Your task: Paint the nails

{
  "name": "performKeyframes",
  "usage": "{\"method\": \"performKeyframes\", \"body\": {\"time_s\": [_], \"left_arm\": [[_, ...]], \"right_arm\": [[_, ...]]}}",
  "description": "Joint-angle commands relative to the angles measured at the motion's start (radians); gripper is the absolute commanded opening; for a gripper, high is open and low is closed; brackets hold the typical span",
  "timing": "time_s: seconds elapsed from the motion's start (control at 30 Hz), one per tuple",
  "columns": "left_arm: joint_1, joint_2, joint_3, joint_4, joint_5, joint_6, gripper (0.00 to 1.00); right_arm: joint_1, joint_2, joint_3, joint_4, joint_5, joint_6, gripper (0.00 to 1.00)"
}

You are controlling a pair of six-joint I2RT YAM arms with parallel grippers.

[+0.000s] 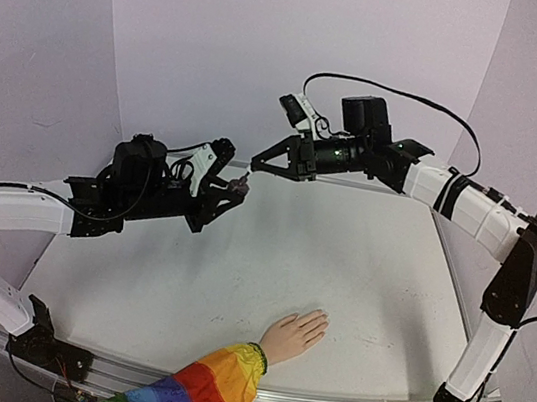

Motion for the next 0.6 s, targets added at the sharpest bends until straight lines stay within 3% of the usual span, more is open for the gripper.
{"method": "performKeyframes", "body": {"time_s": [0.0, 0.57], "left_arm": [[-0.004, 0.001, 0.045, 0.021, -0.009, 0.001, 0.0], [-0.004, -0.008, 0.031, 0.019, -0.019, -0.002, 0.0]], "right_arm": [[0.007, -0.069, -0.004, 0.033, -0.03, -0.007, 0.0], [0.004, -0.095, -0.023, 0.035, -0.004, -0.007, 0.0]]}}
